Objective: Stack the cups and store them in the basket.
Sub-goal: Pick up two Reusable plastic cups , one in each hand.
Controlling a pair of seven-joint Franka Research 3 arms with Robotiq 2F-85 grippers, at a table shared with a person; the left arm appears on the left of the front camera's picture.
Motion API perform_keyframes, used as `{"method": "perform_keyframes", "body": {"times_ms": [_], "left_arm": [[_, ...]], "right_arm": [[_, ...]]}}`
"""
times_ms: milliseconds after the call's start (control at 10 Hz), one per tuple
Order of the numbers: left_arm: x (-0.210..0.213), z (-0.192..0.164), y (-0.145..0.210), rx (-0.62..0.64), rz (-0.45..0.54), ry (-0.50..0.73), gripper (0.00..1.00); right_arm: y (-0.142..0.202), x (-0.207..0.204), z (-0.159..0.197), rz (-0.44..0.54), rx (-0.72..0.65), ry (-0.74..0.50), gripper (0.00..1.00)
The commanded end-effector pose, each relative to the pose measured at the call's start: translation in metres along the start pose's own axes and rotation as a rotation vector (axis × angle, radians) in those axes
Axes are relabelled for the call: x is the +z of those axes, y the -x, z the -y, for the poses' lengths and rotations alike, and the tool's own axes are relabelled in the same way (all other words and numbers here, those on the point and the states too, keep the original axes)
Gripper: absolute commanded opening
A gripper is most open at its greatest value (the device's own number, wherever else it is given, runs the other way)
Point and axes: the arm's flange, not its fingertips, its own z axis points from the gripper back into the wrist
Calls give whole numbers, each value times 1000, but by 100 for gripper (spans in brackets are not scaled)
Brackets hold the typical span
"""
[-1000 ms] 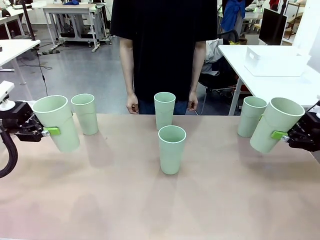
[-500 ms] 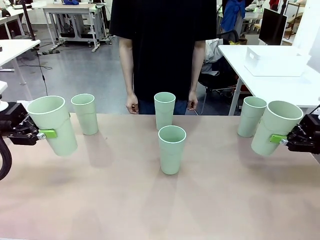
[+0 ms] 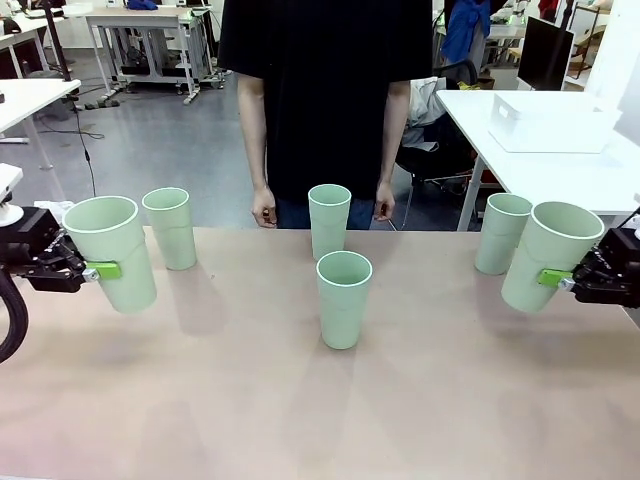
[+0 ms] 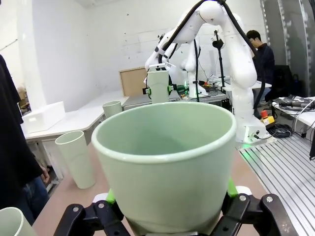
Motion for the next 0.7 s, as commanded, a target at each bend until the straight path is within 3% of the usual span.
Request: {"method": "perform_keyframes", "body": {"times_ms": [0, 600], "left_arm": [[-3, 1, 0, -25, 23, -31, 88], [-1, -1, 1, 1, -1, -1, 88]], "right_arm": [[-10, -9, -6, 1, -21, 49, 86], [-1, 0, -1, -2, -1, 2, 86]]}}
